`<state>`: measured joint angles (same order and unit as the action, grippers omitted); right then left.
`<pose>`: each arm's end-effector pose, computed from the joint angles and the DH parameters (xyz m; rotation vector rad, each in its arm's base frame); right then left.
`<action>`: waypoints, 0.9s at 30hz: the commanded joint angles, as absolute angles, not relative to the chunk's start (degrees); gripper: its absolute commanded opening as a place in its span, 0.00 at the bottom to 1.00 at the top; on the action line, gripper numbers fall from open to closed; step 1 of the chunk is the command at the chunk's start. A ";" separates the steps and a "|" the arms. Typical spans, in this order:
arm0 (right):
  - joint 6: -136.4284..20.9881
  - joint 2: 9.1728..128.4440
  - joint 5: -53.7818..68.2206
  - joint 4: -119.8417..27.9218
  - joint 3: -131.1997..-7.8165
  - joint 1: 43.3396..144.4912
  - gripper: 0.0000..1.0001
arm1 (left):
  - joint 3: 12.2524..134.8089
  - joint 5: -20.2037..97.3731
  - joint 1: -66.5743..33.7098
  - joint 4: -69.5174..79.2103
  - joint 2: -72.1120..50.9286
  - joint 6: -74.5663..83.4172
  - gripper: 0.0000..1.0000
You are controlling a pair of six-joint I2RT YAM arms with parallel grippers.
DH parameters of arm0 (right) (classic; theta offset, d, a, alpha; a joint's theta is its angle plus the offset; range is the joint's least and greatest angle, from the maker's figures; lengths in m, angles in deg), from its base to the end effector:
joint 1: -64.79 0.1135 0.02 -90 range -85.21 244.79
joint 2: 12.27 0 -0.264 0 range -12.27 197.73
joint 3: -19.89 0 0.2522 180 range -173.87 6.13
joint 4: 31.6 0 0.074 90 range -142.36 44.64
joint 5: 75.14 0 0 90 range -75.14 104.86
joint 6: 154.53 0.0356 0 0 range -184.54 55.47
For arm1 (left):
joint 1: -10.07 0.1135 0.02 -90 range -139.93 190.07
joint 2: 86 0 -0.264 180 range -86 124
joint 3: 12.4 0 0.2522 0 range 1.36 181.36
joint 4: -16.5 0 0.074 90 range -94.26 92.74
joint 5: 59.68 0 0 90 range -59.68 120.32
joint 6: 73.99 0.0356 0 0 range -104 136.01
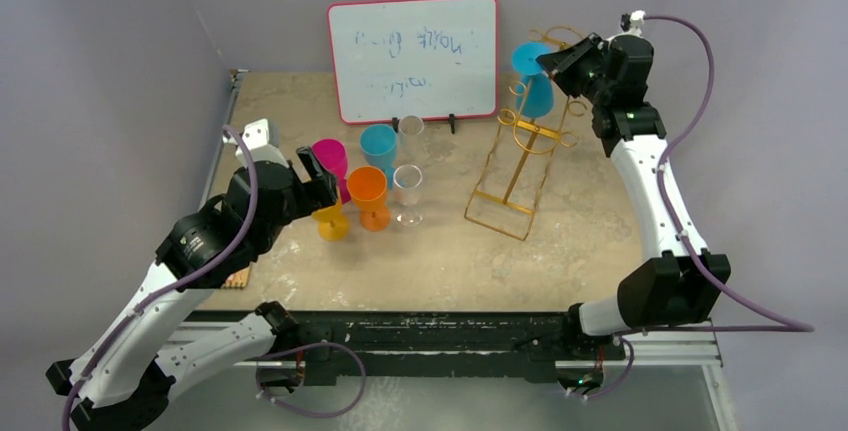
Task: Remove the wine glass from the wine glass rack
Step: Pick up the wine glass from the wine rack.
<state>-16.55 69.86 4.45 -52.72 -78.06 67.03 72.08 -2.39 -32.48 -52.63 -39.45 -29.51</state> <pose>0.3345 0.0195 0.4337 0.5372 1.6413 0.8077 0.1060 -0.0712 0.4063 -0.3850 2.0043 -0.3639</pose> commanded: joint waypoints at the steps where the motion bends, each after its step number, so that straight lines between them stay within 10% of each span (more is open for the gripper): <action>1: -16.44 69.18 4.45 -52.66 -78.74 66.90 0.11 | 71.96 -2.19 -32.57 -50.60 -39.90 -28.83 0.81; 27: -0.07 69.90 -3.85 -40.44 -77.67 66.90 0.00 | 73.17 0.80 -32.58 -48.59 -39.12 -29.01 0.83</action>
<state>-1.09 69.05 -0.23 -44.57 -74.27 67.01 72.41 -0.20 -32.48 -51.28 -39.58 -29.25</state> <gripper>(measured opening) 0.012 0.829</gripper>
